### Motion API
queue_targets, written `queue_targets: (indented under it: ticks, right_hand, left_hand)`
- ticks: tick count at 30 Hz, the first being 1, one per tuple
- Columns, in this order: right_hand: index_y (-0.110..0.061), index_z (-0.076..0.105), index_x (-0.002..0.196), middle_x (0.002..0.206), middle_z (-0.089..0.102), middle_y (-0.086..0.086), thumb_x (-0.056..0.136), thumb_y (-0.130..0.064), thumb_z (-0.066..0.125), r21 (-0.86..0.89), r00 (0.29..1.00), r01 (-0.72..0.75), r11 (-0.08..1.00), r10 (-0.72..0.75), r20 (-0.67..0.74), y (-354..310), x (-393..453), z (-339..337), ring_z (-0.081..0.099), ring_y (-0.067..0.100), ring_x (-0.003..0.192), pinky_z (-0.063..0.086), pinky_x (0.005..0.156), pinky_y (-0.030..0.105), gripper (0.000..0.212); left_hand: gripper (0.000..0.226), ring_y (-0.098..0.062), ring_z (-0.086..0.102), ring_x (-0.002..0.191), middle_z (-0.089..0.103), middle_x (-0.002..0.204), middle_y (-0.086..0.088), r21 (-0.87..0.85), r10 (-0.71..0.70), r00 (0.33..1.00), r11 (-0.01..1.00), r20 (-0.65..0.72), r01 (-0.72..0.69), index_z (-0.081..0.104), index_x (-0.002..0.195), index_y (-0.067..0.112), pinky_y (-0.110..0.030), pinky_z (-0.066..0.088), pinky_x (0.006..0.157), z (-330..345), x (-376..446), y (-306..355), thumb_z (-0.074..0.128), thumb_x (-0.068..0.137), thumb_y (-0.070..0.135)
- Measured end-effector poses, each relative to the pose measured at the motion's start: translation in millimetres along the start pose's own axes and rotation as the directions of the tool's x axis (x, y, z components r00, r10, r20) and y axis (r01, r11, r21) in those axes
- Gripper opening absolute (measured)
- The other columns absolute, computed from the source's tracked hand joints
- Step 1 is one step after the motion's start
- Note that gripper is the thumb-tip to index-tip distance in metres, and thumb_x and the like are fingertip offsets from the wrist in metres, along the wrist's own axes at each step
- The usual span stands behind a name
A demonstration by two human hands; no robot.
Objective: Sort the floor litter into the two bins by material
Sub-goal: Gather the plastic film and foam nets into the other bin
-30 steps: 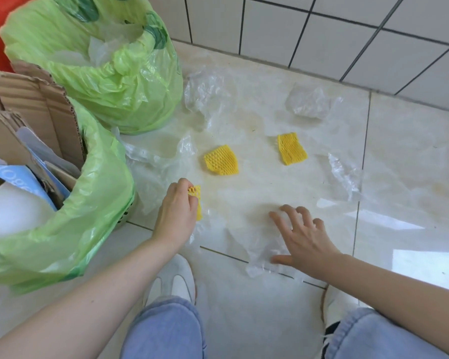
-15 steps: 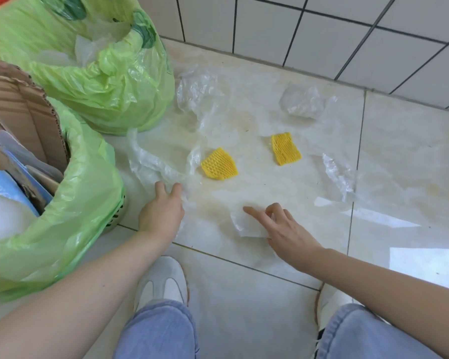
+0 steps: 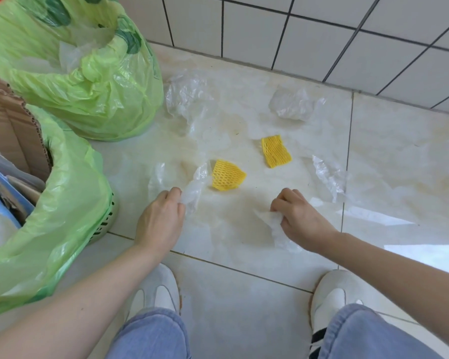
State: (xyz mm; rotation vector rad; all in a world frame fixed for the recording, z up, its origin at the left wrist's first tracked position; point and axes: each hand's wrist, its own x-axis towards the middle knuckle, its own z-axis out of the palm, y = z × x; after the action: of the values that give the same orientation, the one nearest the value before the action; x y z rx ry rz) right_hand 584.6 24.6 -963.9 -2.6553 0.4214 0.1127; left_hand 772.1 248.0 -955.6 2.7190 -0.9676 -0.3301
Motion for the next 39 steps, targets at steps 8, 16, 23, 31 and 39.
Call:
queue_targets:
  ticks: [8, 16, 23, 31, 39]
  right_hand:
    - [-0.004, 0.055, 0.112, 0.106, 0.043, 0.017, 0.075, -0.018, 0.064, -0.004, 0.942, -0.194, 0.981, 0.185, -0.281, 28, 22, -49, 0.042, 0.032, 0.095, 0.038, 0.087, 0.033, 0.041]
    - [-0.023, 0.025, 0.135, 0.146, 0.014, 0.007, 0.075, -0.055, 0.067, -0.147, 0.759, -0.636, 0.757, 0.649, 0.057, 76, 14, -41, 0.02, 0.037, 0.133, 0.037, 0.096, 0.055, 0.08]
    - [-0.024, 0.029, 0.137, 0.137, 0.028, 0.009, 0.086, -0.025, 0.05, -0.246, 0.773, -0.619, 0.746, 0.635, -0.02, 71, 7, -25, 0.032, 0.037, 0.119, 0.041, 0.081, 0.045, 0.055]
    - [-0.012, 0.037, 0.13, 0.114, 0.037, 0.016, 0.079, 0.01, 0.042, -0.183, 0.836, -0.544, 0.819, 0.548, -0.031, 67, 5, -9, 0.045, 0.036, 0.093, 0.042, 0.079, 0.041, 0.056]
    - [-0.006, 0.047, 0.119, 0.104, 0.041, 0.015, 0.08, 0.006, 0.046, 0.074, 0.889, -0.438, 0.896, 0.444, -0.113, 54, 22, -31, 0.04, 0.029, 0.074, 0.037, 0.067, 0.033, 0.041]
  left_hand:
    - [0.032, -0.031, 0.05, 0.09, 0.057, 0.085, -0.012, -0.246, -0.144, 0.975, 0.964, -0.168, 0.1, 0.052, 0.082, 0.004, -0.039, 0.04, 0.075, -22, 33, 3, 0.054, 0.091, 0.034]
    - [0.04, -0.034, 0.043, 0.109, 0.044, 0.121, -0.009, -0.076, -0.036, 0.997, 0.996, 0.062, 0.041, 0.066, 0.09, 0.002, -0.034, 0.037, 0.096, 7, 41, 19, 0.068, 0.079, 0.041]
    - [0.059, -0.022, 0.043, 0.114, 0.042, 0.125, 0.006, -0.023, -0.05, 0.979, 0.998, 0.196, 0.056, 0.062, 0.107, 0.017, -0.036, 0.048, 0.08, 15, 36, 45, 0.067, 0.07, 0.062]
    - [0.067, -0.02, 0.044, 0.11, 0.037, 0.131, 0.006, 0.213, 0.042, 0.987, 0.974, 0.158, -0.075, 0.055, 0.116, 0.011, -0.033, 0.047, 0.067, 18, 35, 61, 0.063, 0.073, 0.062]
    - [0.057, -0.02, 0.048, 0.112, 0.009, 0.158, 0.008, 0.372, 0.312, 0.922, 0.847, 0.229, -0.379, 0.044, 0.13, 0.008, -0.029, 0.041, 0.057, 19, 36, 67, 0.056, 0.088, 0.045]
